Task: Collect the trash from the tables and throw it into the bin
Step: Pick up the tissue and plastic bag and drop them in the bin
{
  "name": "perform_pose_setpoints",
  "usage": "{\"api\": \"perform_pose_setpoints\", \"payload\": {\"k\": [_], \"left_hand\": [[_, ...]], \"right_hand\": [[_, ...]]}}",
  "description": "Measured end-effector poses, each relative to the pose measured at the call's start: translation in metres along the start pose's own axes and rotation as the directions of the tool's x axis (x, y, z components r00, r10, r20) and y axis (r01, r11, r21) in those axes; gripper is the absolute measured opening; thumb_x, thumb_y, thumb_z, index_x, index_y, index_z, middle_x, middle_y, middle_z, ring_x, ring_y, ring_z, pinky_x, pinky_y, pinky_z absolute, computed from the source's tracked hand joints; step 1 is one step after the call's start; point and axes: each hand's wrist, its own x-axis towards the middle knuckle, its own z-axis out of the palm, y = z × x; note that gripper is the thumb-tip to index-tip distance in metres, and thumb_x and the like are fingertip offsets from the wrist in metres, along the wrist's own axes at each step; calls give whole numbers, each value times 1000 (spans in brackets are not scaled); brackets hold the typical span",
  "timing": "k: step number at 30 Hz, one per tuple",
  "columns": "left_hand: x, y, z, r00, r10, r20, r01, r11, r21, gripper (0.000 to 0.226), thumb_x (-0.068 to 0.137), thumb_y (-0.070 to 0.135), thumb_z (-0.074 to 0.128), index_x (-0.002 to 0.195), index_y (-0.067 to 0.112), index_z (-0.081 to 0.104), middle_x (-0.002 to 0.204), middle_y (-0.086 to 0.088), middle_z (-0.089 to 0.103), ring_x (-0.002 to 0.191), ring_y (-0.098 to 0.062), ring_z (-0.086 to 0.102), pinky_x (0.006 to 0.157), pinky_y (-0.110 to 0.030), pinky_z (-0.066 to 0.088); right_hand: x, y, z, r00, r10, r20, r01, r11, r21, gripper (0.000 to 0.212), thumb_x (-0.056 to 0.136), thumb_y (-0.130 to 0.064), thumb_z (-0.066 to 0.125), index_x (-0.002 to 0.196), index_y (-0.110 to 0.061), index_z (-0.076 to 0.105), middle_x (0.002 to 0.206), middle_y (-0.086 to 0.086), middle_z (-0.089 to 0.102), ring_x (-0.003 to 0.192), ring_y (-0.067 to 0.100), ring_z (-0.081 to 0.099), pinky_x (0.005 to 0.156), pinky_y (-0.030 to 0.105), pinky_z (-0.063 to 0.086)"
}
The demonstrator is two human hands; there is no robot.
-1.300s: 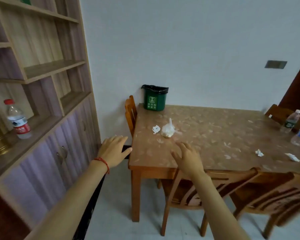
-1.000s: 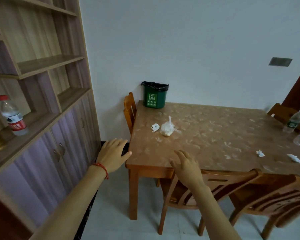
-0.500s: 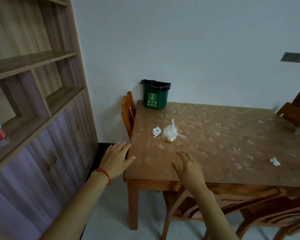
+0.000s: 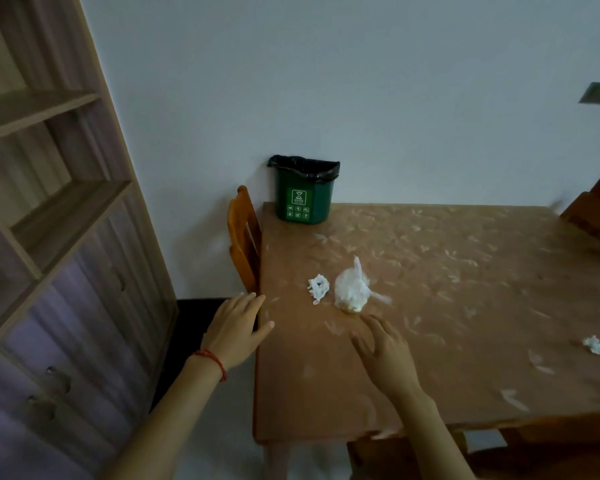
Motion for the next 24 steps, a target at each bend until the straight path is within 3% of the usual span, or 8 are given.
{"api": "perform_pose_setpoints", "payload": {"k": [14, 19, 22, 24], "left_hand": [[119, 1, 54, 992, -25, 120, 34, 996, -77, 61, 92, 48, 39, 143, 19, 24, 152, -1, 26, 141, -19, 16, 113, -33, 17], [159, 8, 76, 986, -27, 166, 46, 993, -109, 59, 92, 44, 41, 143, 19, 24, 151, -2, 27, 141, -19, 16, 113, -32, 18], [178, 12, 89, 978, -39, 204, 69, 988, -141, 59, 92, 42, 41, 143, 17, 24, 151, -3, 26, 141, -20, 15, 113, -32, 18], [188, 15, 97, 968, -46, 245, 94, 978, -187, 59, 93, 39, 42, 143, 16, 23, 152, -4, 25, 141, -20, 14, 113, -32, 17]], "right_hand": [[105, 38, 38, 997, 57, 58, -61, 996, 70, 40, 90, -29, 55, 126, -11, 53, 128, 6, 57, 118, 22, 50, 95, 38, 41], [137, 57, 52, 990, 84, 113, -95, 991, 93, 57, 86, -52, 43, 125, -12, 54, 127, 6, 58, 117, 22, 52, 94, 39, 44], [154, 68, 61, 984, 104, 143, -118, 988, 96, 45, 90, -38, 52, 127, -12, 52, 131, 5, 56, 119, 22, 50, 96, 39, 42], [161, 73, 67, 980, 120, 159, -136, 986, 97, 47, 89, -40, 51, 126, -11, 53, 130, 7, 56, 118, 23, 51, 96, 39, 42]]}}
